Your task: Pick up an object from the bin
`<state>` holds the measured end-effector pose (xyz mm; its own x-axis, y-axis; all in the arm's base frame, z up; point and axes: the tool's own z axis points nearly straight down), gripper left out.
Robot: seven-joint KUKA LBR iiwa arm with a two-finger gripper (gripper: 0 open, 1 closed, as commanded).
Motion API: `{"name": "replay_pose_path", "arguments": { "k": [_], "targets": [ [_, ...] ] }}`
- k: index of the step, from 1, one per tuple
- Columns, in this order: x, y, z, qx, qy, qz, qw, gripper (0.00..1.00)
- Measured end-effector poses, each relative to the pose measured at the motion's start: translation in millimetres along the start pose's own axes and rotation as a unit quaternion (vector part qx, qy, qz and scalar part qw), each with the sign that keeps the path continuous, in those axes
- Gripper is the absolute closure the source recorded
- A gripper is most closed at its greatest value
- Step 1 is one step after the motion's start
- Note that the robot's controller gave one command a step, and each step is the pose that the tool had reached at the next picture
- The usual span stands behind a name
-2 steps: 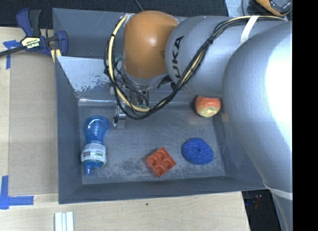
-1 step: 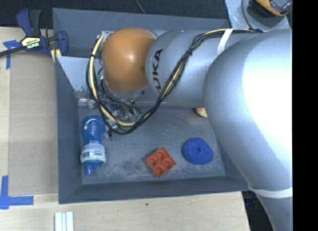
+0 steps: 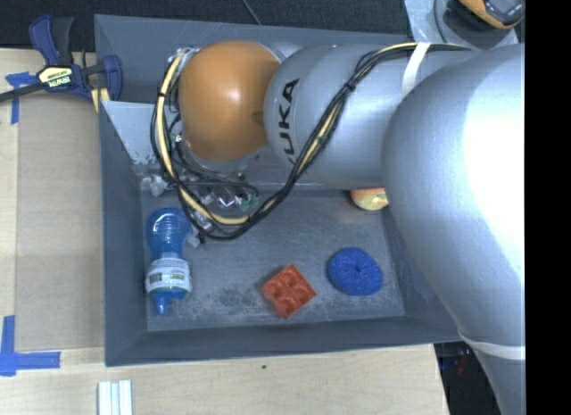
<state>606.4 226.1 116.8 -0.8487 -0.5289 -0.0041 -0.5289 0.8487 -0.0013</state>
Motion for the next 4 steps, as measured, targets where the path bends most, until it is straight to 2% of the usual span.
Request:
{"name": "replay_pose_path", "arguments": {
  "k": [1, 2, 3, 4],
  "targets": [
    [27.4, 33, 11, -0.001, 0.0001, -0.151, 0.9885, 0.0],
    [11.4, 26, 33, 0.002, -0.0024, -0.244, 0.9698, 0.0],
    [41.4, 46, 47, -0.003, 0.0001, -0.357, 0.9342, 1.0],
    [41.3, 46, 47, -0.003, 0.0002, -0.357, 0.9343, 1.0]
  ]
}}
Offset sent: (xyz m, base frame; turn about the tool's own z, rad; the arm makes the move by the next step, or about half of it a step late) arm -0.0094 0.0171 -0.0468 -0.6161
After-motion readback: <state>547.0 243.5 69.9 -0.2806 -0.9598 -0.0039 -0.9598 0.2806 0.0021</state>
